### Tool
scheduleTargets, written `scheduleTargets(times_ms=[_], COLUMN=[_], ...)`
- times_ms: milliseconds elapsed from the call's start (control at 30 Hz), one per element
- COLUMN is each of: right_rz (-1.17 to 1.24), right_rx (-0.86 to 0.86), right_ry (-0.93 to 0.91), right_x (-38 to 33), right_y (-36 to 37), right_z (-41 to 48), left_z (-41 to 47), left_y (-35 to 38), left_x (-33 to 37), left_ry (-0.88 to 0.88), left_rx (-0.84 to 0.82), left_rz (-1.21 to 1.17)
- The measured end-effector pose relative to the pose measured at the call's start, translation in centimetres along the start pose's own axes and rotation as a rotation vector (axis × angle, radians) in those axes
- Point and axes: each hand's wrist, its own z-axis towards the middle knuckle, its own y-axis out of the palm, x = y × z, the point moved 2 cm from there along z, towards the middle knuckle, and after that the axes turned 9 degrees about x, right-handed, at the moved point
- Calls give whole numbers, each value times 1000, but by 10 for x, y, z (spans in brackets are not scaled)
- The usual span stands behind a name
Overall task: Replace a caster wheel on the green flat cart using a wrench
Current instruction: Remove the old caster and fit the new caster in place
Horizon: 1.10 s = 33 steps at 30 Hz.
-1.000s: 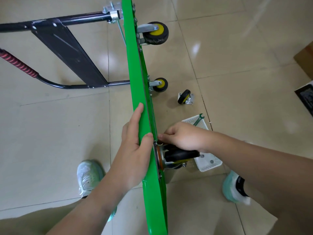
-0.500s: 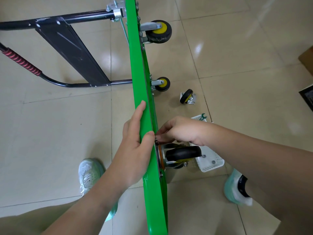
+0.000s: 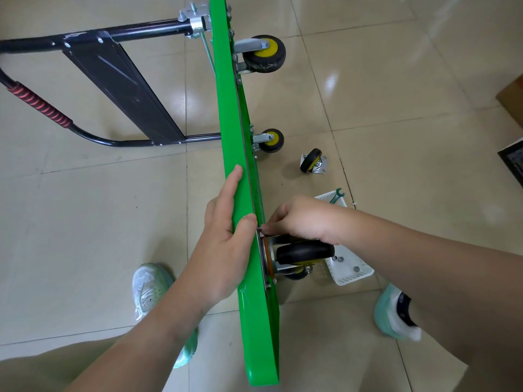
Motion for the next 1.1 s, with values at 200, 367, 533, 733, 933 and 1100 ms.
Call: scheduleTargets(times_ms=[200,367,533,733,933,1100], right_rz=[62,-56,44,-15,-11,13], right_rx=[-8,-23,-41,-19,-58,-73], right_ry=[39,-13,46,-15,33,7], right_x=[-3,-6,-7,-7,-5,-6], right_y=[-2,2,-1,1,0,-1], right_z=[1,-1,-2,0,2,4], left_z=[-1,0,0,1,1,1], left_y=[1,0,0,0,0,0], left_x=[1,-2,-1,-1,-1,-2], left_ry=[10,7,10,6,10,9], left_rx=[15,16,7,4,10,5], left_rz=[18,43,15,-1,5,26])
